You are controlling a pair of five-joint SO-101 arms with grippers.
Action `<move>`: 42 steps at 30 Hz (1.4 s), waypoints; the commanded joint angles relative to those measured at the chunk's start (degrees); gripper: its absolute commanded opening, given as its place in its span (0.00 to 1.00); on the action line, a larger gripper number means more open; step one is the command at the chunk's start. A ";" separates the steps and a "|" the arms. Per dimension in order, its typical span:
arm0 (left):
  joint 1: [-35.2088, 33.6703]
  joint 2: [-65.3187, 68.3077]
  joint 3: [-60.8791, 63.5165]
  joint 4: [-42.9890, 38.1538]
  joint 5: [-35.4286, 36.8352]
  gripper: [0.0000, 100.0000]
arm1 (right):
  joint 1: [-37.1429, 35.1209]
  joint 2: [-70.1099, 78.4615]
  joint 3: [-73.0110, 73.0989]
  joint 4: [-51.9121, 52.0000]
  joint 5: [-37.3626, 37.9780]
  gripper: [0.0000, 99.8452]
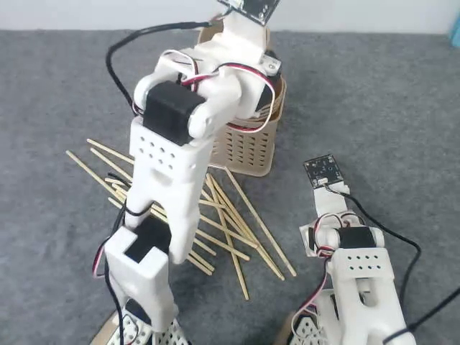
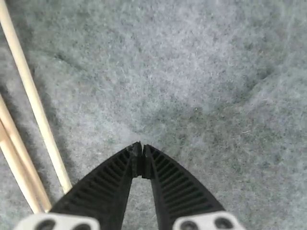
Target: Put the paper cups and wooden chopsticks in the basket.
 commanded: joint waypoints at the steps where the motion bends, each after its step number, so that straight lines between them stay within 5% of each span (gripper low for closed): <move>1: -1.23 -0.18 0.75 1.76 -1.93 0.01 | -0.57 -0.13 -0.35 -0.75 0.79 0.01; 18: 1.23 -0.26 9.36 1.85 -2.46 0.02 | -0.57 -0.13 -0.35 -0.84 0.79 0.01; 25: 0.70 -0.53 9.10 1.85 -2.02 0.24 | -0.57 -0.13 -0.35 -0.84 0.79 0.01; 34: -10.64 -16.35 13.85 1.93 -2.20 0.26 | -0.57 -0.13 -0.35 -0.84 0.79 0.01; 42: -27.16 -42.29 43.74 1.14 -2.02 0.26 | -0.66 -0.13 -0.35 -0.84 0.79 0.01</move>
